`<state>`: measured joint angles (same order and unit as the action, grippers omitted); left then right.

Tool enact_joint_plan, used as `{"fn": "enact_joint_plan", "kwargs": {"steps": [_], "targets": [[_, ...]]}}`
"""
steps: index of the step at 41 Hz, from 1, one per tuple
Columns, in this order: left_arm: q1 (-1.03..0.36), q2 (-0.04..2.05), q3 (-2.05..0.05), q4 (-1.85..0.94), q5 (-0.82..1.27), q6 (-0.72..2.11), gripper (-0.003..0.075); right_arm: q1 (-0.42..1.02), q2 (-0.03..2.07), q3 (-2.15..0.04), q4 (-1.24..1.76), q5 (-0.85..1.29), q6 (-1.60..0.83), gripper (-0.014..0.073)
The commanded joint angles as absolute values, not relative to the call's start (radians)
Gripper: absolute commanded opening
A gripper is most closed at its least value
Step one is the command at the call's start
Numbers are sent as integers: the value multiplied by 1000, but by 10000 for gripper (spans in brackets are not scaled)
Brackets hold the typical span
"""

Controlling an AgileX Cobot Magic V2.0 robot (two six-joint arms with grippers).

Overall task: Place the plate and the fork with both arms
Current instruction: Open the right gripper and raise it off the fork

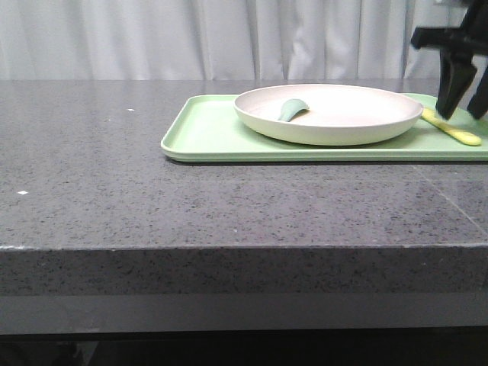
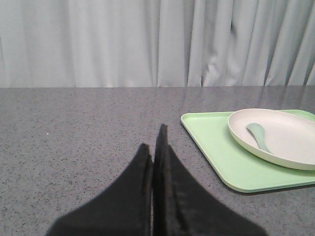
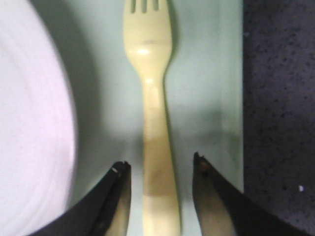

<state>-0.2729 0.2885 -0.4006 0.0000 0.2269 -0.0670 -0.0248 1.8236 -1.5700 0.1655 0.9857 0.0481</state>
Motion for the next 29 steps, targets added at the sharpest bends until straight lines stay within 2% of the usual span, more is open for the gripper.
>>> {"fn": "enact_joint_plan", "kwargs": {"steps": [1,3,5,11,29], "targets": [[-270,295,-427,0,143,-67,-18,-32,1696,-1601,164,978,39,332],[-270,295,-427,0,143,-67,-18,-29,1662,-1600,164,983,39,289],[-270,295,-427,0,143,-67,-18,-23,1633,-1593,164,988,35,211],[-270,295,-427,0,143,-67,-18,17,1518,-1503,164,942,11,-76],[-270,295,-427,0,143,-67,-18,53,954,-912,163,601,-92,-67]]}}
